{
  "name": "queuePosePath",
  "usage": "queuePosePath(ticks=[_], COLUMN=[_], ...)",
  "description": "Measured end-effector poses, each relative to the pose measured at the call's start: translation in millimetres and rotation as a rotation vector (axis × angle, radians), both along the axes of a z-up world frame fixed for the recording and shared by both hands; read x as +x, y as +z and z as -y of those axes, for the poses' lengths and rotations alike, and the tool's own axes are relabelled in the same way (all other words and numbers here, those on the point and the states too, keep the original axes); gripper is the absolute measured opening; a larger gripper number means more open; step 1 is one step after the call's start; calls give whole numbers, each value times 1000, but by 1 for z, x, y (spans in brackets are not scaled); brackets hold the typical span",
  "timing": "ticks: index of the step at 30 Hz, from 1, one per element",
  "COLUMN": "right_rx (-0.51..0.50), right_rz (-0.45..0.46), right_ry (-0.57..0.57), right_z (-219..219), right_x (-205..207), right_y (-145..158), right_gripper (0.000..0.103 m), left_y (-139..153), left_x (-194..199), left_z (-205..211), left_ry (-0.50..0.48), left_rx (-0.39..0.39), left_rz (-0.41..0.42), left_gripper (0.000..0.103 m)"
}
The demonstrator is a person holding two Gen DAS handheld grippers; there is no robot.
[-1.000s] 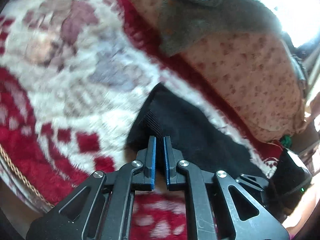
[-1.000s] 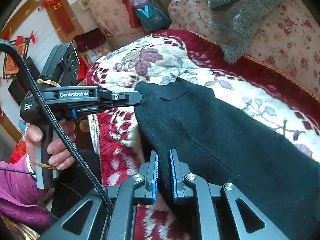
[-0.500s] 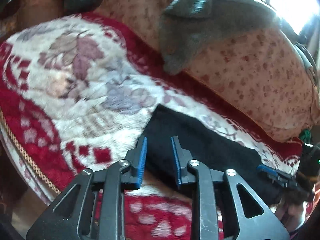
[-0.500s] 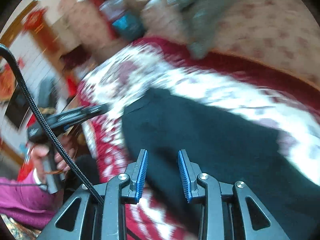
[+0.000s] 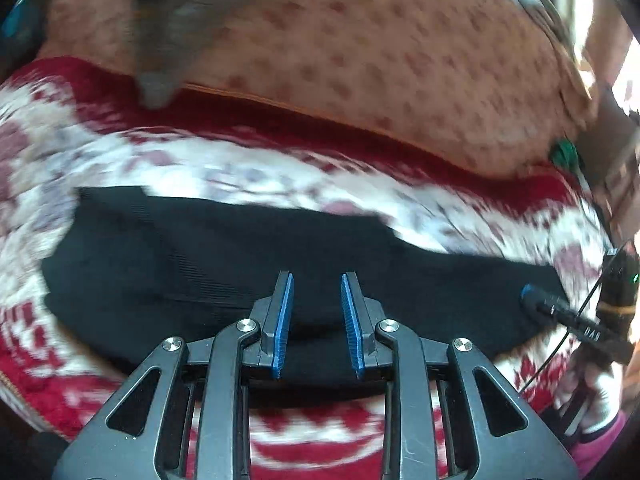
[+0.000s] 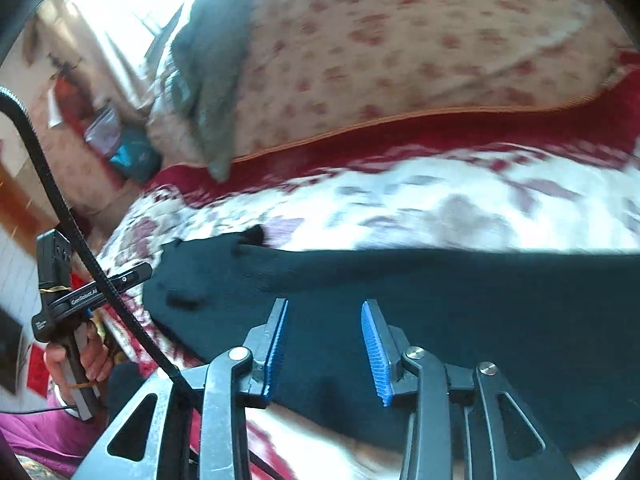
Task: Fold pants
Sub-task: 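Grasp the folded pants end with the left gripper and lift it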
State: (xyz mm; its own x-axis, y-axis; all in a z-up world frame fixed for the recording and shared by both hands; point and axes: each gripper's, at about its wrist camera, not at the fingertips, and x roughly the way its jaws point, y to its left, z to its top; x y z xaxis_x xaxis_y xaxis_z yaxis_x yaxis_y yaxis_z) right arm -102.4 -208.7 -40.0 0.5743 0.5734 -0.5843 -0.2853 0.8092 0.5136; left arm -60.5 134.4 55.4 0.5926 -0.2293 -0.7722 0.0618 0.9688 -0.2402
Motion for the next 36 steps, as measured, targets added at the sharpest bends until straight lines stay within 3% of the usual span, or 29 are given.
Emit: queuePosePath(ticks=[6,10,15,28,36], right_rx=[-25,-43,-15,-4,33], right_rz=[32,42,37,-9,-87], right_ry=[-112,-144,-172,-239,-289], right_z=[53,66,83,126,154], right_x=[-23,-29,-36,-54,-71], right_y=[5,8,5,-3,-20], right_gripper=[37,48,48,48,48], left_y=[-13,-19,-21,-20,-21], left_x=[12,15,21,34,49], left_z=[90,125,160,213,246], left_ry=[-125,-174,-221,-320,-415], left_rx=[133,169,195,203,179], left_rz=[-15,-9,1,12,5], left_gripper=[23,23,23,23,23])
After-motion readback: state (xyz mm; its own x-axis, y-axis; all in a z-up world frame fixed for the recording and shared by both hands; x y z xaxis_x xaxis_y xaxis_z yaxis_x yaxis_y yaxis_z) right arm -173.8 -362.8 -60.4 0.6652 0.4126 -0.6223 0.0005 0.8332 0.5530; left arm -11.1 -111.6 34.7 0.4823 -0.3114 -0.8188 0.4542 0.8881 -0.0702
